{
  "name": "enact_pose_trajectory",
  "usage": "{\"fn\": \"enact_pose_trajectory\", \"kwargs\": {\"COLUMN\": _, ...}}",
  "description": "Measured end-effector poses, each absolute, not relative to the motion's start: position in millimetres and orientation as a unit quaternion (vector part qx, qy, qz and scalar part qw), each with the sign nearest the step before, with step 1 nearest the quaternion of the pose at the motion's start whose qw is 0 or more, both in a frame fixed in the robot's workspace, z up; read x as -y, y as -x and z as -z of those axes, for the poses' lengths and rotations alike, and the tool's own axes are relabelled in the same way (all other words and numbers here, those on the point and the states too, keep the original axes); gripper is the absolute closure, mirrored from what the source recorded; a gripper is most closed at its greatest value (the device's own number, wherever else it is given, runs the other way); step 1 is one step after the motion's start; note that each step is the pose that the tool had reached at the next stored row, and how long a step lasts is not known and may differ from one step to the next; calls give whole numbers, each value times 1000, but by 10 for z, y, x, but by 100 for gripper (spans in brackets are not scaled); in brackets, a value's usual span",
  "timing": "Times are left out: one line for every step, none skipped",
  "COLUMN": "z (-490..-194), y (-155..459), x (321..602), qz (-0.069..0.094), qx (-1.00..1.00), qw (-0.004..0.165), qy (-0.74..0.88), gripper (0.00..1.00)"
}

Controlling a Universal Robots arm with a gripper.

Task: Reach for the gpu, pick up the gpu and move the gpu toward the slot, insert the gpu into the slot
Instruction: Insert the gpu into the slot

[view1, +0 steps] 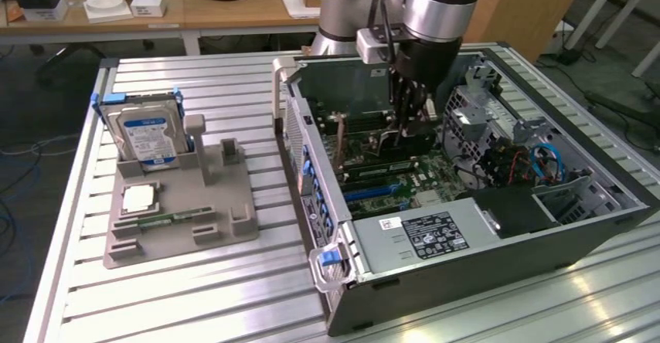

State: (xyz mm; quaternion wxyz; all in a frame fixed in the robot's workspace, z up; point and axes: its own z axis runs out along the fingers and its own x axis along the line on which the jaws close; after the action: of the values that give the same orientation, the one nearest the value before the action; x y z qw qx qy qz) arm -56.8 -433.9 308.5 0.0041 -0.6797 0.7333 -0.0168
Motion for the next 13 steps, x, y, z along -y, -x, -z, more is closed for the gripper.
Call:
{"fn": "enact_pose_trajectory", "kwargs": {"z": -3080, "y": 568, "x": 4350, "qz": 17, "qx": -733, "qw": 4, "qy": 680, "gripper": 74}}
{"fn": "enact_pose_trajectory", "kwargs": {"z": -3074, "y": 569, "x": 4362, "qz": 17, "qx": -733, "qw": 4, "qy": 680, "gripper": 74}}
{"fn": "enact_pose_trajectory", "kwargs": {"z": -3068, "y": 571, "x": 4375, "qz": 17, "qx": -733, "qw": 4, "qy": 680, "gripper": 74}}
{"fn": "enact_pose_trajectory", "kwargs": {"z": -3062, "y": 572, "x": 4390, "qz": 17, "qx": -733, "qw": 4, "qy": 680, "gripper": 74}}
{"fn": "enact_pose_trajectory", "kwargs": {"z": -3057, "y": 575, "x": 4407, "qz": 18, "qx": -733, "qw": 3, "qy": 680, "gripper": 74}}
{"fn": "enact_pose_trajectory", "kwargs": {"z": -3053, "y": 578, "x": 4424, "qz": 18, "qx": -733, "qw": 3, "qy": 680, "gripper": 74}}
{"fn": "enact_pose_trajectory", "kwargs": {"z": -3049, "y": 580, "x": 4445, "qz": 18, "qx": -733, "qw": 3, "qy": 680, "gripper": 74}}
{"fn": "enact_pose_trajectory", "kwargs": {"z": -3046, "y": 583, "x": 4465, "qz": 18, "qx": -733, "qw": 3, "qy": 680, "gripper": 74}}
{"fn": "enact_pose_trajectory", "kwargs": {"z": -3042, "y": 585, "x": 4483, "qz": 18, "qx": -733, "qw": 3, "qy": 680, "gripper": 74}}
{"fn": "enact_pose_trajectory", "kwargs": {"z": -3038, "y": 588, "x": 4498, "qz": 19, "qx": -733, "qw": 2, "qy": 680, "gripper": 74}}
{"fn": "enact_pose_trajectory", "kwargs": {"z": -3031, "y": 591, "x": 4507, "qz": 19, "qx": -733, "qw": 2, "qy": 680, "gripper": 74}}
{"fn": "enact_pose_trajectory", "kwargs": {"z": -3022, "y": 598, "x": 4510, "qz": 19, "qx": -733, "qw": 2, "qy": 680, "gripper": 74}}
{"fn": "enact_pose_trajectory", "kwargs": {"z": -3013, "y": 616, "x": 4511, "qz": 19, "qx": -733, "qw": 2, "qy": 680, "gripper": 74}}
